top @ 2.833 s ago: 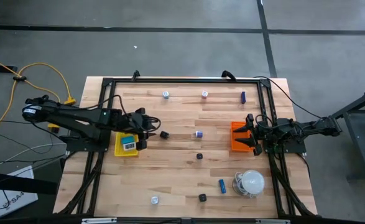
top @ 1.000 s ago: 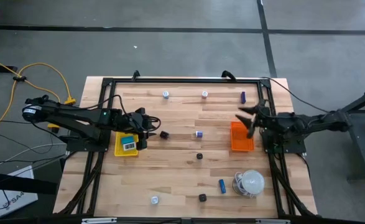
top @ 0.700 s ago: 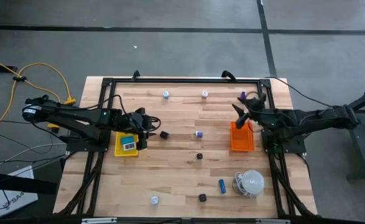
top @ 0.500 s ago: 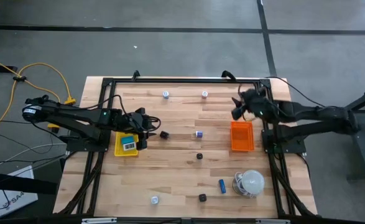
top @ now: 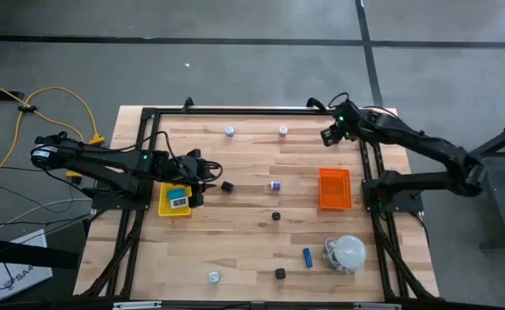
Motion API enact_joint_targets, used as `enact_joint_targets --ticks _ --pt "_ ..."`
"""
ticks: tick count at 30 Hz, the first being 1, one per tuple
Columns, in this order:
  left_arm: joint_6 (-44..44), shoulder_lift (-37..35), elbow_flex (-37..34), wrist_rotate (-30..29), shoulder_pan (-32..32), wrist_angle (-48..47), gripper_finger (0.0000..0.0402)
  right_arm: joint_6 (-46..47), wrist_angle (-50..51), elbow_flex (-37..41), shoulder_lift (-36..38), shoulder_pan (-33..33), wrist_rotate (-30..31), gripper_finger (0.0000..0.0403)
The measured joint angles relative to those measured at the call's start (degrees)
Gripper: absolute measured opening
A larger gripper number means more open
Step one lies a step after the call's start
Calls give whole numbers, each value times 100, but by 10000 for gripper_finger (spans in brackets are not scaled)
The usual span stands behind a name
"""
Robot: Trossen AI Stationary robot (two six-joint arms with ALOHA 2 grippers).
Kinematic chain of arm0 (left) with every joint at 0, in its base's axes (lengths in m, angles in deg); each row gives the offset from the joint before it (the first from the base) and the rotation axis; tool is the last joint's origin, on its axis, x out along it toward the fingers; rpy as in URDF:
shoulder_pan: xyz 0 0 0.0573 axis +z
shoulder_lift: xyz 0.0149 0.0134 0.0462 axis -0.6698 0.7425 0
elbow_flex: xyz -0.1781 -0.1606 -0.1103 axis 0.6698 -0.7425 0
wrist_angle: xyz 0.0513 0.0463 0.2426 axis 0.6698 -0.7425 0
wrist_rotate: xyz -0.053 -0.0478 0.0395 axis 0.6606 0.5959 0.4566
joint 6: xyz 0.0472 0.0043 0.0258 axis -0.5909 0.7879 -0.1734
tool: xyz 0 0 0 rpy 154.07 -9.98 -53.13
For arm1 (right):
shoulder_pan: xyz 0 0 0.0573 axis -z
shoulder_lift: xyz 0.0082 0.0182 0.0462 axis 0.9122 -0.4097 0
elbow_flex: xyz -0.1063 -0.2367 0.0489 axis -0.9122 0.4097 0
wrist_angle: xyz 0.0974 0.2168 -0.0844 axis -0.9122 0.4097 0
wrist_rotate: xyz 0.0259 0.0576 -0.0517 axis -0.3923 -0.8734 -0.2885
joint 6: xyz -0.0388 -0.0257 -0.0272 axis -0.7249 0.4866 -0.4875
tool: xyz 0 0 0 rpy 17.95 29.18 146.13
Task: Pick & Place Office items
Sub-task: Put the dark blue digital timer into the yellow bin
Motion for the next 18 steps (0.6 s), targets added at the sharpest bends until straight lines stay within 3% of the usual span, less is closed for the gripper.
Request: enact_joint_targets --ticks 8,18 --pt "0 0 0 0 0 0 126 -276 43 0 -862 651 -192 169" --pt "-1 0 0 0 0 1 126 231 42 0 -1667 772 -165 169"
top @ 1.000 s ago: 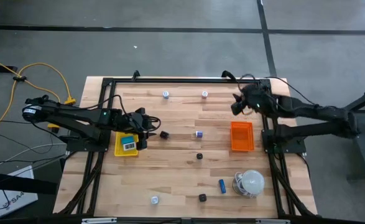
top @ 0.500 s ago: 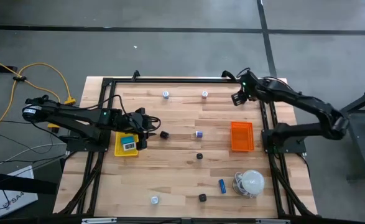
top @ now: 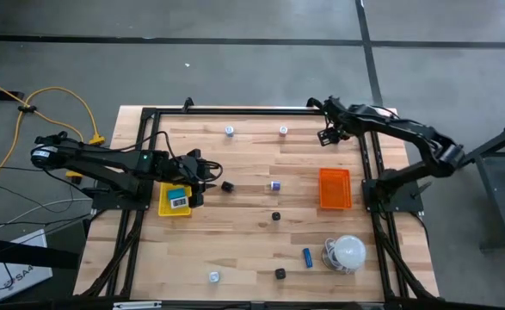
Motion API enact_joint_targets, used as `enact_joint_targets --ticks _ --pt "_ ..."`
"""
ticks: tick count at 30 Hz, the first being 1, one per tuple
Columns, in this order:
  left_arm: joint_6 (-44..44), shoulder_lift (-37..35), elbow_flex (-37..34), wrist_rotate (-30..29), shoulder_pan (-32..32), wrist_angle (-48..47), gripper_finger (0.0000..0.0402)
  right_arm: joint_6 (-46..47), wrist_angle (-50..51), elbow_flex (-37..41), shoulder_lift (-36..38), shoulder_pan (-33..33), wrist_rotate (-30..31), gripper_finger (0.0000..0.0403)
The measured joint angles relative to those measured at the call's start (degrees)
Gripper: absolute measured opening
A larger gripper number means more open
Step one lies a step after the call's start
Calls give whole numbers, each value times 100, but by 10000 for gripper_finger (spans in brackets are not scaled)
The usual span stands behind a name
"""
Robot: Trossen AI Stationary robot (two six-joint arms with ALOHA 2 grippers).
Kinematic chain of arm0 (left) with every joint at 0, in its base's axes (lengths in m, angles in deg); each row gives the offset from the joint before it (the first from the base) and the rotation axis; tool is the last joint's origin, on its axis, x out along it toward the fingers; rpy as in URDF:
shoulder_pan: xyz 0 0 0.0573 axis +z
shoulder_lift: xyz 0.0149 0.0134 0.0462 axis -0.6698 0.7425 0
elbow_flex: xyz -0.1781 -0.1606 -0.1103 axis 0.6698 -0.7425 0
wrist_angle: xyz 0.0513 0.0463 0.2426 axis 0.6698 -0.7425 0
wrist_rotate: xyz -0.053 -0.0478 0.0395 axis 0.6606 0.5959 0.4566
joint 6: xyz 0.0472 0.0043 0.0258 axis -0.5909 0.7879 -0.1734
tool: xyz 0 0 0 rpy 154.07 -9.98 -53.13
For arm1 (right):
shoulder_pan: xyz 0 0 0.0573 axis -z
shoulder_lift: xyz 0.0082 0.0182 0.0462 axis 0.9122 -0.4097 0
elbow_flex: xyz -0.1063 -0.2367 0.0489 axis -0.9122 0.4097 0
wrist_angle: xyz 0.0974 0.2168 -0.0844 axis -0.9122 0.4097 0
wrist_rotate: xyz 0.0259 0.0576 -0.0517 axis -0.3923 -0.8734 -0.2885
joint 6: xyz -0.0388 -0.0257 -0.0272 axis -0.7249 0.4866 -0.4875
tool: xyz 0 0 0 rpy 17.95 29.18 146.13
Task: Pick & Place Office items
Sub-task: Put the dark blue digital timer into the yellow bin
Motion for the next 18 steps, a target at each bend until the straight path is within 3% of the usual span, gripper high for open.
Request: enact_joint_targets --ticks 18 --pt "1 0 0 0 0 3 126 371 -63 -4 -656 406 -145 169"
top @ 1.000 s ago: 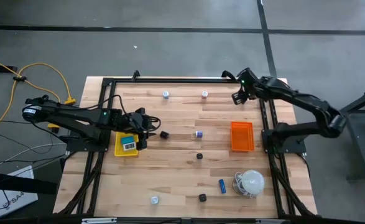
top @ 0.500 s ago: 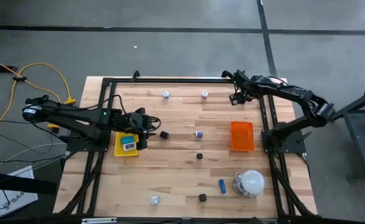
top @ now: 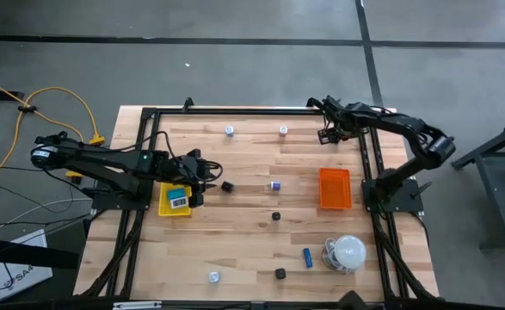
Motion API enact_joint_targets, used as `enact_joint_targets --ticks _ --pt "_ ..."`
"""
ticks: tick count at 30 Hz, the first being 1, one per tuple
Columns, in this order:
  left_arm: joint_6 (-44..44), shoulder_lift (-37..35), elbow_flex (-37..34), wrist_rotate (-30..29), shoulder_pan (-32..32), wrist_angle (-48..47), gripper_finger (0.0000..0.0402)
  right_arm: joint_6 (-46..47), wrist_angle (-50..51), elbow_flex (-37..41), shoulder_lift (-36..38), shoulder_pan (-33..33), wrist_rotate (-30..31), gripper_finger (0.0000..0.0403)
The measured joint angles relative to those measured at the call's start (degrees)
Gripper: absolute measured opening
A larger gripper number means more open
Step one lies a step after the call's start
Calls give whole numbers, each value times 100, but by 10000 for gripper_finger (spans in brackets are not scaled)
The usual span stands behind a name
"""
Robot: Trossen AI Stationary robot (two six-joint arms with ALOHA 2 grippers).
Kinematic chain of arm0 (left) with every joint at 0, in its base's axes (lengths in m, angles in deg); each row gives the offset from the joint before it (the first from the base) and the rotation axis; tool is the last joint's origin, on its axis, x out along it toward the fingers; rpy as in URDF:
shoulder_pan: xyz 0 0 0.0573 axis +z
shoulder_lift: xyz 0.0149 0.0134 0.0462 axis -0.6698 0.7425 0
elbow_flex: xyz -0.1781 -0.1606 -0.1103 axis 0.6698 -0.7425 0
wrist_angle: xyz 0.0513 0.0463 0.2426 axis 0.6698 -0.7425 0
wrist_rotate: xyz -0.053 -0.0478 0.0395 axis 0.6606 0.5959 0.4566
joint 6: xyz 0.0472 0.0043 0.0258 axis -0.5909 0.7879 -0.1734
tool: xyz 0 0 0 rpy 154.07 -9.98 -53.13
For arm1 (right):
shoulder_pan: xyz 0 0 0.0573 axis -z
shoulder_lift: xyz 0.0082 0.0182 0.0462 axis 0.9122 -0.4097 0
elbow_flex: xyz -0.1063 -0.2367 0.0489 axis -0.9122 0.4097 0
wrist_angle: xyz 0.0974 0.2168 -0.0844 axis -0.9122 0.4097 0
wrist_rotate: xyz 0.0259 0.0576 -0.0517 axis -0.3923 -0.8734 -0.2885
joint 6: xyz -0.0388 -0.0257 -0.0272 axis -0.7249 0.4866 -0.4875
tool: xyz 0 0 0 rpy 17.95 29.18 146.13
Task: Pick & Place Office items
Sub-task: Put the dark blue digital timer into the yellow bin
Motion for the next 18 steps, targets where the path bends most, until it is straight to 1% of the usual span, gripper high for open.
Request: enact_joint_targets --ticks 3,8,18 --pt "0 0 0 0 0 0 126 -16 -76 0 -159 79 -170 169" --pt "-1 0 0 0 0 0 126 -39 -273 0 -377 105 -275 169" --pt "0 0 0 0 0 2 126 -10 -411 0 -604 142 -278 169"
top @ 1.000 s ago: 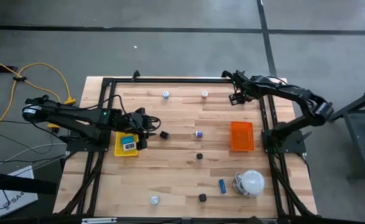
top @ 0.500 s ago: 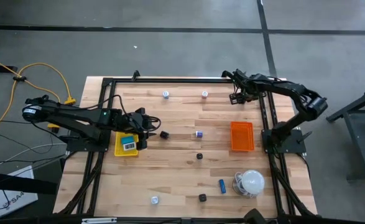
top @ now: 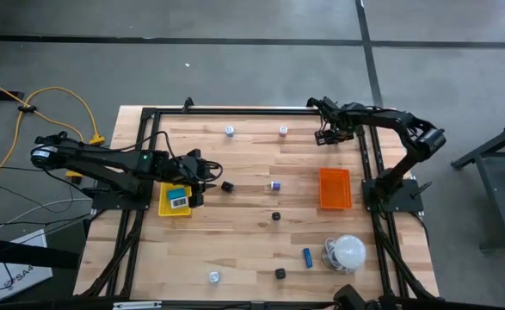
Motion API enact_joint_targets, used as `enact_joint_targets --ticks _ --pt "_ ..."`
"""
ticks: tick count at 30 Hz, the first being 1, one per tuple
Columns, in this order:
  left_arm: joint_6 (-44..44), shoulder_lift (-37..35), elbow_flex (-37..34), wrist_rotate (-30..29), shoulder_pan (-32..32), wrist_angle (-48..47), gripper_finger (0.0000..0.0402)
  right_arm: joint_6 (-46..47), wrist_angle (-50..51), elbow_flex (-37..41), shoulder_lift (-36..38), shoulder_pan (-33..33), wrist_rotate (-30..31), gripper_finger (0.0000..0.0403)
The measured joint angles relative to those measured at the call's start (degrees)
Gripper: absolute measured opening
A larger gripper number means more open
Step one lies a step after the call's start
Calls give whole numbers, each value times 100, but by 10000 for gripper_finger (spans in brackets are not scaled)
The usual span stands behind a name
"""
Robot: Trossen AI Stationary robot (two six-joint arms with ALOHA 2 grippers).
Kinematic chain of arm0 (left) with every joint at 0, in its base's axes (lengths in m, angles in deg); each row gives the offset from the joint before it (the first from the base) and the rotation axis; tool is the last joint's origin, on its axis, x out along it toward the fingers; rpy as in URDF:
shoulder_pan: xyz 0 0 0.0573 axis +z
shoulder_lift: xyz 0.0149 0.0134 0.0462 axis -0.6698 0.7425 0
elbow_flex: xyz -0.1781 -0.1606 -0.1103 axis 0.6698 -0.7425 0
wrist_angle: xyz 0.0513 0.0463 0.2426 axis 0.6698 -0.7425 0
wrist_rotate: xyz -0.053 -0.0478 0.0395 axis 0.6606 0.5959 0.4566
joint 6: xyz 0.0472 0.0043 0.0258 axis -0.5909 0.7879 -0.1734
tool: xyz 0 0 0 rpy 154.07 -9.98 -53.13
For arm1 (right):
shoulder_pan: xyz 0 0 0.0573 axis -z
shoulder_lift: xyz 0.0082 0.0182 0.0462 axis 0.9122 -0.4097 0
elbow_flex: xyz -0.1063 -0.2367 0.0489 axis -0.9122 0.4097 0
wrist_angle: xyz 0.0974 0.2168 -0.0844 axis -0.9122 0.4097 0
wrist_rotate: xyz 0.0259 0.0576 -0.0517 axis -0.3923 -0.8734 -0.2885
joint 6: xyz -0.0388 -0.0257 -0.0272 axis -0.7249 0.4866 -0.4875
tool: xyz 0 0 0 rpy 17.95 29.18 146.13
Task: Pick & Place Office items
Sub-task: Put the dark blue digital timer into the yellow bin
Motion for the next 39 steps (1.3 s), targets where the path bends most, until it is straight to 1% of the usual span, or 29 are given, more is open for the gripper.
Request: enact_joint_targets --ticks 8,33,36,39 --pt "0 0 0 0 0 7 126 4 -4 2 0 4 118 169" --pt "-1 0 0 0 0 9 126 48 -55 4 0 9 130 169" --pt "-2 0 0 -1 0 9 126 56 -55 4 0 9 128 156" --pt "0 2 0 0 0 9 126 58 -55 4 2 11 130 134"
